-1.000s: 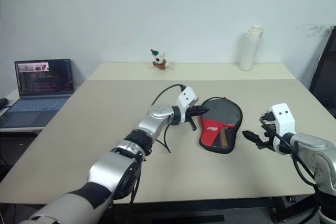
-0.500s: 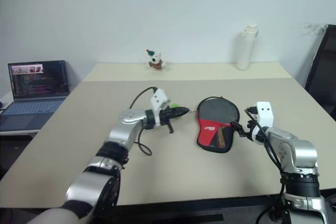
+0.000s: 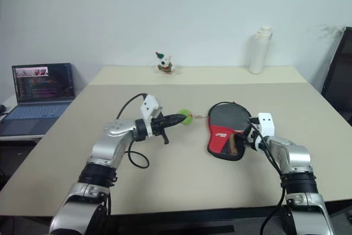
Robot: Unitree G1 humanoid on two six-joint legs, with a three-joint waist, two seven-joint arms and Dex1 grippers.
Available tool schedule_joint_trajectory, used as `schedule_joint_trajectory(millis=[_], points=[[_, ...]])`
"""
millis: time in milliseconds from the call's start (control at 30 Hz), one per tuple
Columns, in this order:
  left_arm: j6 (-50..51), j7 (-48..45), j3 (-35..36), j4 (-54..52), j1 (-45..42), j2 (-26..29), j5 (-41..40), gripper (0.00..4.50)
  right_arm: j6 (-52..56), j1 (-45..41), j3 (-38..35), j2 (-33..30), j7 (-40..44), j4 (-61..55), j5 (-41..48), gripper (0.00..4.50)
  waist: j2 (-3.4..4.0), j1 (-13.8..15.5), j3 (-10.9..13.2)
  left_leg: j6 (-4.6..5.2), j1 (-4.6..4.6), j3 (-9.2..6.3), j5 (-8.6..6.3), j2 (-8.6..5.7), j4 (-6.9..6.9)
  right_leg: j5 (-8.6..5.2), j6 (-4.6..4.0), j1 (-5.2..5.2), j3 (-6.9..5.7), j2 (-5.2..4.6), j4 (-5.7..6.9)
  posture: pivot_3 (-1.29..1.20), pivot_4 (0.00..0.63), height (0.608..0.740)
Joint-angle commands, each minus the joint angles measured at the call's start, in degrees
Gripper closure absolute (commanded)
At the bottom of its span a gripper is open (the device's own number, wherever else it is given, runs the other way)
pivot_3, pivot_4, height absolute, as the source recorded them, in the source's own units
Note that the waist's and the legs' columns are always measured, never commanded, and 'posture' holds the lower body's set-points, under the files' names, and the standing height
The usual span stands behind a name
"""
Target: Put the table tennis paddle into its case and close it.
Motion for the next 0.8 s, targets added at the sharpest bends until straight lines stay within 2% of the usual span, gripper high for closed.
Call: schedule_joint_trajectory(millis=[33, 167, 333, 533, 800], points=[[-0.17, 0.25, 0.77, -2.85, -0.15, 0.96, -1.22, 4.48, 2.11, -0.45, 0.48, 0.78, 1.35, -0.92, 0.88, 0.00, 0.00, -0.07, 0.00, 0.00, 0.01, 0.00, 0.00, 0.00, 0.00, 0.00, 0.00, 0.01, 0.00, 0.00, 0.00, 0.00, 0.150, 0.740], [-0.11, 0.17, 0.68, -3.05, 0.01, 1.32, -1.25, 4.50, 2.94, -0.51, 0.37, 2.05, 1.05, -1.00, 0.75, 0.85, 0.00, -0.21, 0.00, 0.00, 0.04, 0.01, 0.00, 0.02, 0.00, 0.00, 0.00, 0.01, 0.00, 0.04, 0.03, 0.00, 0.150, 0.740], [-0.33, -0.34, 0.66, -2.95, 0.64, 2.03, -1.32, 4.50, 4.99, -1.25, -0.92, 4.59, 0.57, -1.51, 1.94, 2.63, 0.01, -0.25, -0.01, 0.00, 0.09, 0.02, 0.00, 0.04, 0.00, 0.00, -0.01, 0.01, 0.03, 0.07, 0.09, 0.00, 0.150, 0.740], [4.77, -6.95, 1.83, -9.09, 5.48, 6.17, -7.36, 4.50, 7.26, -4.23, -3.23, 7.82, -0.01, 0.56, 3.80, 4.49, 0.01, -0.88, -0.01, -0.01, 0.11, 0.04, 0.00, 0.10, 0.00, 0.00, -0.02, 0.00, 0.05, 0.07, 0.15, 0.00, 0.150, 0.740], [13.21, -16.23, 1.77, -18.52, 14.03, 16.17, -13.76, 4.50, 11.99, -8.77, -2.74, 13.08, 2.01, 0.97, 6.31, 4.49, 0.01, -2.07, -0.01, -0.01, 0.15, 0.08, 0.00, 0.21, -0.03, -0.03, -0.07, -0.09, 0.08, 0.14, 0.27, 0.00, 0.150, 0.740]])
